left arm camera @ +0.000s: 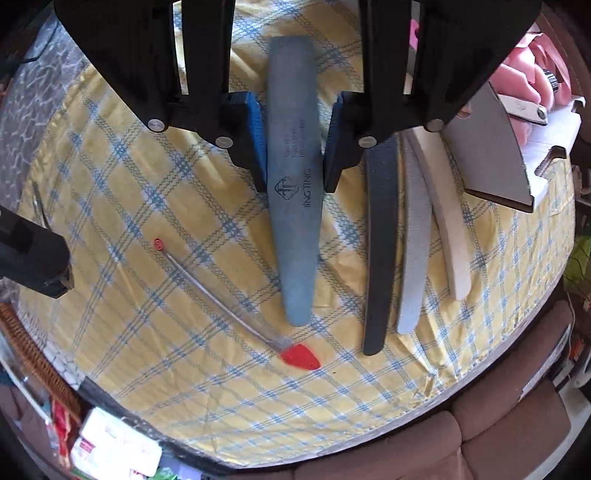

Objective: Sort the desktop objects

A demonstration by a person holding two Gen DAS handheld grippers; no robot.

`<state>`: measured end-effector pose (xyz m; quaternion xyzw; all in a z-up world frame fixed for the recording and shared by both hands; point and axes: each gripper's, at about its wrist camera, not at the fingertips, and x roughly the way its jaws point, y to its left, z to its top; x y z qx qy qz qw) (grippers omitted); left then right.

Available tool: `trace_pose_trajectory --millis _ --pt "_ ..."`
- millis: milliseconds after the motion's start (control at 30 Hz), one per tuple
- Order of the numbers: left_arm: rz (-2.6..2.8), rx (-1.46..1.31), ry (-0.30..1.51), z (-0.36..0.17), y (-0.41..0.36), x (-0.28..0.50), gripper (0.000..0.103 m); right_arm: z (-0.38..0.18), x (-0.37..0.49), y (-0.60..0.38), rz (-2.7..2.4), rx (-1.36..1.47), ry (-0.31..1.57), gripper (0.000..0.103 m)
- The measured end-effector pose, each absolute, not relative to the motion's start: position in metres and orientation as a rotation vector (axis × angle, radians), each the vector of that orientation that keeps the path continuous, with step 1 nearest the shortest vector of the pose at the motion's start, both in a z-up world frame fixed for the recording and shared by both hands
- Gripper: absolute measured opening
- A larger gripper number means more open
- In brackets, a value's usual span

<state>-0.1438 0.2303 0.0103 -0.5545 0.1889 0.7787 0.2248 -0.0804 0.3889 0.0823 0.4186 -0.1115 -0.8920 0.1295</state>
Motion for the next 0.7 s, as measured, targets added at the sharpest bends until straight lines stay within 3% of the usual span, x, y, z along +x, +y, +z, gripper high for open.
trace_pose_trajectory --millis 200,333,400,433,467,700 --pt "2.177 -1.493 0.374 0.03 0.209 -0.134 0.026 0.084 -0.078 0.387 -2.578 1.197 -0.327 0.01" --pt "2.197 -1.535 0.37 0.035 0.203 -0.136 0.027 0.084 -0.078 0.387 -2.576 1.196 -0.336 0.01" --pt "2.258 -1.512 0.322 0.043 0.203 -0.138 0.036 0.084 -0.078 0.389 -2.579 1.199 -0.346 0.01" --pt "2.267 -1.491 0.283 0.046 0.207 -0.141 0.049 0.084 -0.077 0.391 -2.582 1.199 -0.349 0.01" --pt "2.271 -1.471 0.248 0.05 0.209 -0.141 0.053 0.084 -0.077 0.394 -2.586 1.2 -0.352 0.01" --pt "2.191 -1.501 0.125 0.038 0.269 -0.17 0.053 0.078 -0.073 0.419 -2.612 1.214 -0.391 0.01"
